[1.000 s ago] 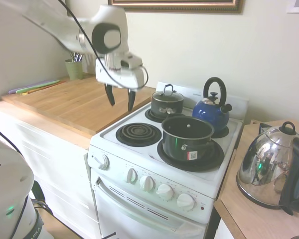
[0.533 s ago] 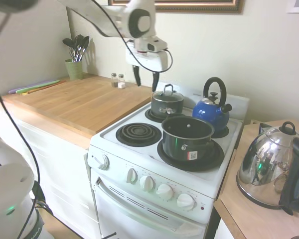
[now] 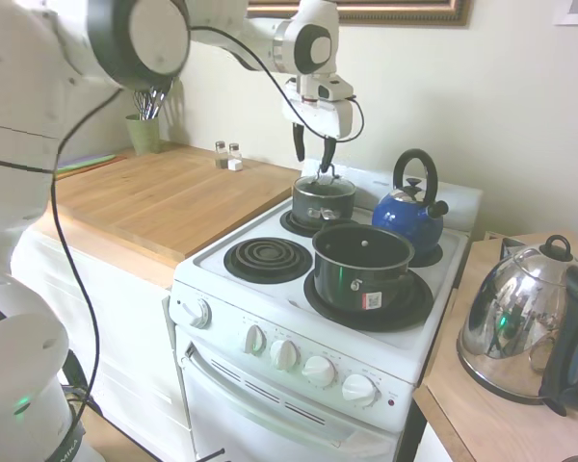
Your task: Uncover the lid of the pot
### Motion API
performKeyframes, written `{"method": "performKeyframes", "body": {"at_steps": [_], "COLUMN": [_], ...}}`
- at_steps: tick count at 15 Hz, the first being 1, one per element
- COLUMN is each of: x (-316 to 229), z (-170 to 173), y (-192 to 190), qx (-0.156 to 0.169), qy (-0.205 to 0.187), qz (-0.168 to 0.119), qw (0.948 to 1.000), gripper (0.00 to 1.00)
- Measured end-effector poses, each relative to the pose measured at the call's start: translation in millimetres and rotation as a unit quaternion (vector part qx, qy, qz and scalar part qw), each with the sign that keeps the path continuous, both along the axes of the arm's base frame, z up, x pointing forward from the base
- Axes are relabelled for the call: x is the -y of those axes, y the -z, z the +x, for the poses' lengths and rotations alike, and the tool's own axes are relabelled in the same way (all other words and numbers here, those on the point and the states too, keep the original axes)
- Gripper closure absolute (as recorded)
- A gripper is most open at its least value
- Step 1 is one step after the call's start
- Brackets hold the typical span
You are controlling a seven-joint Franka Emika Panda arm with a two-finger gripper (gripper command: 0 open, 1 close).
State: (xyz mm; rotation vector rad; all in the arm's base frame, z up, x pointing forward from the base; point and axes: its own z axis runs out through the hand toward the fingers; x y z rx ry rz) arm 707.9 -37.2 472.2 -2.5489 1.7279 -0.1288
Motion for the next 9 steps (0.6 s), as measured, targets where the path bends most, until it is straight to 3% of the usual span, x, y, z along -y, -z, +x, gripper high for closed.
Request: {"method": "performKeyframes", "body": {"at_steps": [9], "x": [15], "z": [19], "y": [30], "qx": [-0.021], "qy": [0.030], "qz": [0.009], "qw": [0.9993], "gripper": [1.00]}}
